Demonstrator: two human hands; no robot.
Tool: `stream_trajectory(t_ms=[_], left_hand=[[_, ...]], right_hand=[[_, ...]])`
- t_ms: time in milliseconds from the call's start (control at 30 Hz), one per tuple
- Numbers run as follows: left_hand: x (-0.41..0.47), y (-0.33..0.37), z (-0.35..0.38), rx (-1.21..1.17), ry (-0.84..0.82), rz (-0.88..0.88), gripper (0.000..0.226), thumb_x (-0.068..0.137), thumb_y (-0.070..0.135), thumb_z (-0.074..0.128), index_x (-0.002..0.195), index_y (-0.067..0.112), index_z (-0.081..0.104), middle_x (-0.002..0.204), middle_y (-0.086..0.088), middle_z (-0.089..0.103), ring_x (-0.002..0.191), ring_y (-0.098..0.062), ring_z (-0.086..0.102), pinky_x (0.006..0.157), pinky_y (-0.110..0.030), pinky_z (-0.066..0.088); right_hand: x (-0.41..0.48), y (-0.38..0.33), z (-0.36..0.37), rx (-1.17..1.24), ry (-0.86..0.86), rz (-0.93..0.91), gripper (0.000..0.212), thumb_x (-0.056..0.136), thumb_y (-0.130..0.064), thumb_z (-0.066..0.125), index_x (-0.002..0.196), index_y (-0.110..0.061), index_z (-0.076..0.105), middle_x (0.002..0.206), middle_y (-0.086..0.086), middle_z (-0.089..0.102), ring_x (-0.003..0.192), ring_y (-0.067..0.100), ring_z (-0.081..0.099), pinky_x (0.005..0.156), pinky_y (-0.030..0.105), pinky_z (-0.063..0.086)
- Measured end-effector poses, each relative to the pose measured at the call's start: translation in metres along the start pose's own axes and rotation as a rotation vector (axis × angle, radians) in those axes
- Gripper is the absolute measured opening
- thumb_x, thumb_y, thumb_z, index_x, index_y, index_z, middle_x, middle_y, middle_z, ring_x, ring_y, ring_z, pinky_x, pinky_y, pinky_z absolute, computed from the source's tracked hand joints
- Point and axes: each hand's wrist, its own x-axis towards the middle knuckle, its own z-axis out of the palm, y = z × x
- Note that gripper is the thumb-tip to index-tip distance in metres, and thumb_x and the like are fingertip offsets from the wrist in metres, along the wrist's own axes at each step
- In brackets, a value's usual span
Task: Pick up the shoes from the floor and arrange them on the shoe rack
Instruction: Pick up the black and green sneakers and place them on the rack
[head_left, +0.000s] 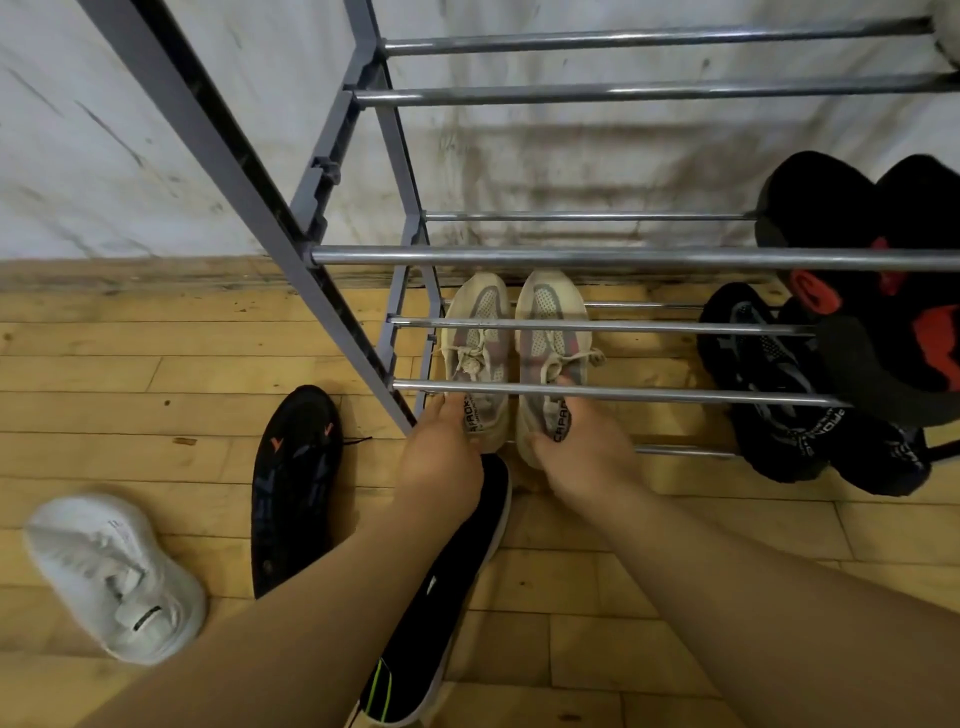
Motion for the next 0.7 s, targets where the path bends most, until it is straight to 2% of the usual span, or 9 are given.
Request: stream_trajectory(t_ms=[67, 167, 333, 400, 467, 500, 567, 633, 700], left_hand=[[-0.001, 0.0, 0.004, 0.04, 0.014, 0.013, 0.056, 0.1, 0.011, 0.052, 0.153, 0.025, 0.039, 0.158, 0.0, 0.04, 0.136, -0.029, 0.049, 0.105, -0.048, 0.052], [-0.002, -0.002, 0.003, 0.07, 0.018, 0.017, 0.059, 0.101, 0.017, 0.05, 0.156, 0.026, 0.034, 0.162, -0.001, 0.036, 0.14, -0.029, 0.047, 0.106, -0.049, 0.051], [-0.019, -0.007, -0.005, 0.012, -0.035, 0.06, 0.07, 0.102, 0.029, 0.058, 0.162, 0.034, 0.022, 0.168, 0.004, 0.026, 0.153, -0.023, 0.03, 0.12, -0.044, 0.038], [-0.04, -0.018, -0.012, -0.04, -0.011, 0.065, 0.068, 0.102, 0.034, 0.06, 0.16, 0.038, 0.026, 0.164, 0.008, 0.031, 0.15, -0.02, 0.033, 0.118, -0.037, 0.037], [-0.064, -0.038, -0.017, -0.044, 0.011, 0.017, 0.064, 0.1, 0.039, 0.061, 0.157, 0.042, 0.031, 0.158, 0.009, 0.037, 0.144, -0.018, 0.04, 0.113, -0.036, 0.041], [-0.076, -0.049, -0.019, -0.039, 0.018, -0.03, 0.065, 0.099, 0.042, 0.062, 0.156, 0.044, 0.031, 0.156, 0.009, 0.038, 0.142, -0.018, 0.04, 0.112, -0.037, 0.042], [-0.099, -0.07, -0.018, -0.077, -0.047, -0.179, 0.067, 0.098, 0.046, 0.062, 0.156, 0.05, 0.029, 0.155, 0.007, 0.037, 0.142, -0.019, 0.04, 0.112, -0.039, 0.042], [-0.116, -0.084, -0.013, -0.205, -0.159, -0.292, 0.066, 0.096, 0.048, 0.063, 0.153, 0.058, 0.03, 0.146, 0.011, 0.046, 0.134, -0.017, 0.051, 0.109, -0.04, 0.048], [-0.129, -0.092, -0.007, -0.29, -0.238, -0.325, 0.06, 0.095, 0.045, 0.066, 0.148, 0.058, 0.04, 0.138, 0.018, 0.058, 0.122, -0.008, 0.06, 0.104, -0.037, 0.054]], right_hand=[[0.006, -0.004, 0.003, -0.023, -0.007, 0.023, 0.073, 0.096, -0.043, 0.064, 0.158, -0.042, 0.027, 0.142, 0.0, 0.056, 0.125, 0.028, 0.056, 0.095, 0.037, 0.053], [0.009, -0.006, 0.004, -0.037, -0.009, 0.032, 0.071, 0.096, -0.045, 0.062, 0.159, -0.041, 0.028, 0.136, 0.001, 0.06, 0.116, 0.027, 0.061, 0.092, 0.039, 0.057], [-0.002, -0.014, -0.004, 0.045, 0.0, 0.013, 0.064, 0.097, -0.052, 0.059, 0.155, -0.04, 0.034, 0.142, 0.0, 0.054, 0.127, 0.027, 0.055, 0.098, 0.038, 0.052], [-0.019, -0.011, -0.005, 0.056, 0.074, -0.042, 0.058, 0.094, -0.057, 0.061, 0.146, -0.041, 0.04, 0.139, -0.005, 0.05, 0.129, 0.023, 0.05, 0.102, 0.041, 0.05], [-0.05, -0.001, 0.003, 0.07, 0.085, -0.051, 0.059, 0.093, -0.05, 0.067, 0.145, -0.039, 0.041, 0.141, -0.01, 0.044, 0.132, 0.015, 0.045, 0.105, 0.038, 0.047], [-0.067, 0.004, 0.009, 0.09, 0.032, -0.035, 0.059, 0.094, -0.046, 0.068, 0.145, -0.037, 0.042, 0.141, -0.012, 0.044, 0.13, 0.01, 0.044, 0.105, 0.033, 0.045], [-0.095, 0.013, 0.028, 0.164, -0.188, 0.047, 0.052, 0.095, -0.043, 0.068, 0.142, -0.038, 0.046, 0.135, -0.017, 0.047, 0.124, 0.006, 0.045, 0.099, 0.026, 0.041], [-0.109, 0.014, 0.051, 0.276, -0.426, 0.167, 0.047, 0.097, -0.042, 0.066, 0.14, -0.041, 0.047, 0.132, -0.019, 0.048, 0.127, 0.007, 0.046, 0.099, 0.027, 0.041], [-0.116, 0.009, 0.07, 0.432, -0.556, 0.262, 0.046, 0.098, -0.039, 0.066, 0.14, -0.042, 0.048, 0.14, -0.014, 0.052, 0.13, 0.011, 0.051, 0.106, 0.03, 0.046]])
